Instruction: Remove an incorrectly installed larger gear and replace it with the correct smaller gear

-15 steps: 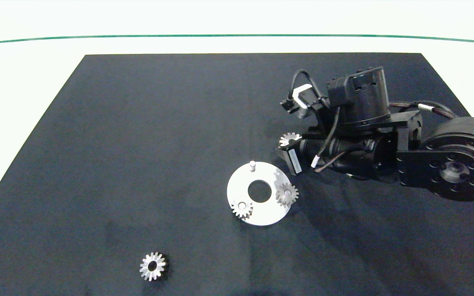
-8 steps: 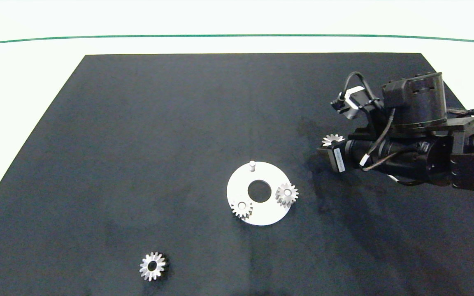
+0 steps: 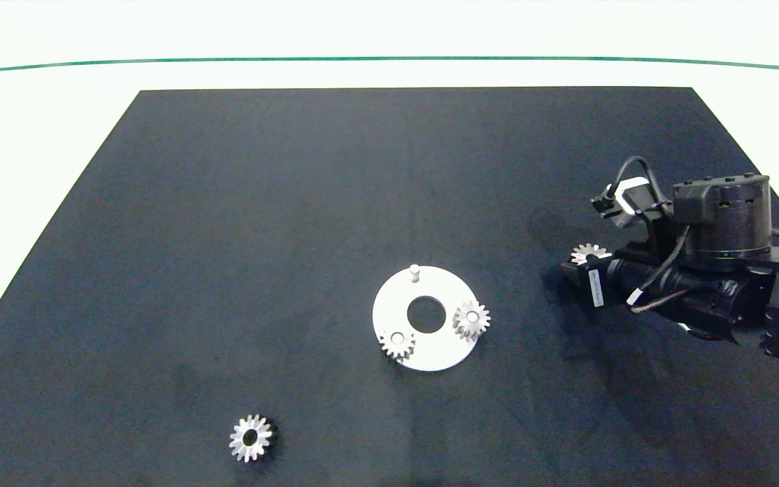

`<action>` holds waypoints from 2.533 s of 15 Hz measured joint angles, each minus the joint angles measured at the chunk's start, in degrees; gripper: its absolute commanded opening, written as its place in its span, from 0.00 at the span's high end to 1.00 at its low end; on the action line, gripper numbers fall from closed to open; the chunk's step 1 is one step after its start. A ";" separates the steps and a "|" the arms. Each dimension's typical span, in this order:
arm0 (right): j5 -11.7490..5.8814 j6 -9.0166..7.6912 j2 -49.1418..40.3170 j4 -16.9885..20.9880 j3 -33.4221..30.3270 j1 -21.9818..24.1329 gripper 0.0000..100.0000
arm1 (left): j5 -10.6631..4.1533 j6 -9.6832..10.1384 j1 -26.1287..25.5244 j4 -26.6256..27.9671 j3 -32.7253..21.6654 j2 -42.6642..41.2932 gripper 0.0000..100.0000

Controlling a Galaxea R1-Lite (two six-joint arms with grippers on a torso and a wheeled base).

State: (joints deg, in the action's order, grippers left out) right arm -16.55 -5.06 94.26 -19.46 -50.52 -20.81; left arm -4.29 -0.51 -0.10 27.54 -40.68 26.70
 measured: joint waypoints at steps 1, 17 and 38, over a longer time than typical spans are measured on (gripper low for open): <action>0.52 0.62 -0.07 -0.05 0.30 0.23 0.69 | -0.02 0.00 0.00 0.00 0.05 -0.02 0.00; 2.45 1.56 -6.33 0.46 5.84 2.46 0.00 | 0.96 -1.41 -1.00 0.16 0.74 -0.49 0.00; 2.50 4.82 -43.54 25.69 7.47 2.88 0.00 | 5.11 -12.57 -31.87 -28.90 25.86 9.00 0.00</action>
State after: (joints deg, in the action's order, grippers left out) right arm -14.06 -0.24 50.71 6.23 -43.04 -17.93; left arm 0.82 -13.08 -31.96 -1.37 -14.82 35.69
